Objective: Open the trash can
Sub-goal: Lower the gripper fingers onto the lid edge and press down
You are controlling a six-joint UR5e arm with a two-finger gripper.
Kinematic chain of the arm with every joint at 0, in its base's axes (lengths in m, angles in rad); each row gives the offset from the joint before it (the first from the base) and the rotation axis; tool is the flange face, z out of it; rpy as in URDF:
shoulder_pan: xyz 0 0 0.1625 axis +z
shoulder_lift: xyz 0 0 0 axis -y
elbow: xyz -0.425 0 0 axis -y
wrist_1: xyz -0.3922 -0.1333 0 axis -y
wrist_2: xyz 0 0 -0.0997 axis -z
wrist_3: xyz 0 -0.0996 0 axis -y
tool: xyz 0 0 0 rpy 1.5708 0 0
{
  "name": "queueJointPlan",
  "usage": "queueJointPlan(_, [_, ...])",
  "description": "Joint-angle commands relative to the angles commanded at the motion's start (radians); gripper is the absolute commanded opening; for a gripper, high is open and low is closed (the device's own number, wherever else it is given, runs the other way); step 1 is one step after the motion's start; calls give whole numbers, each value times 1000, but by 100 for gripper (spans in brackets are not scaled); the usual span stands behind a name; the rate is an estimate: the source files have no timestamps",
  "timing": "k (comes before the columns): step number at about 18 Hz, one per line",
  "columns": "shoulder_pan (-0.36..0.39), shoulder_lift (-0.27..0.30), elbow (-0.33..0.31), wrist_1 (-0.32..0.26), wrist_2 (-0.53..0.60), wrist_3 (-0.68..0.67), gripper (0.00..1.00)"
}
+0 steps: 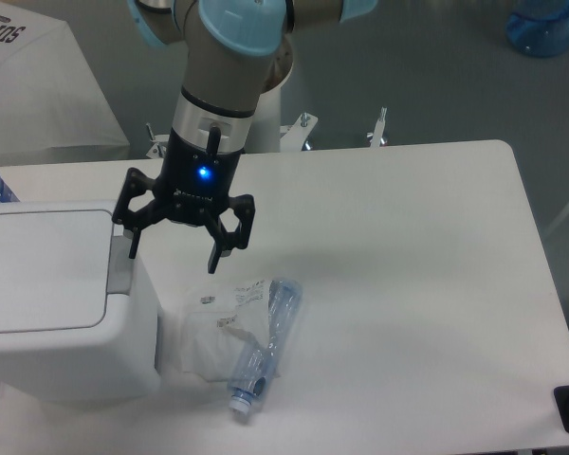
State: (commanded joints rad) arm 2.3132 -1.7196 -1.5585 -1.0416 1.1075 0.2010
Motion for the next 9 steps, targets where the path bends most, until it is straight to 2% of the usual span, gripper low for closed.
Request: queueJointPlan(9, [-12,-14,0,0,2,0,100])
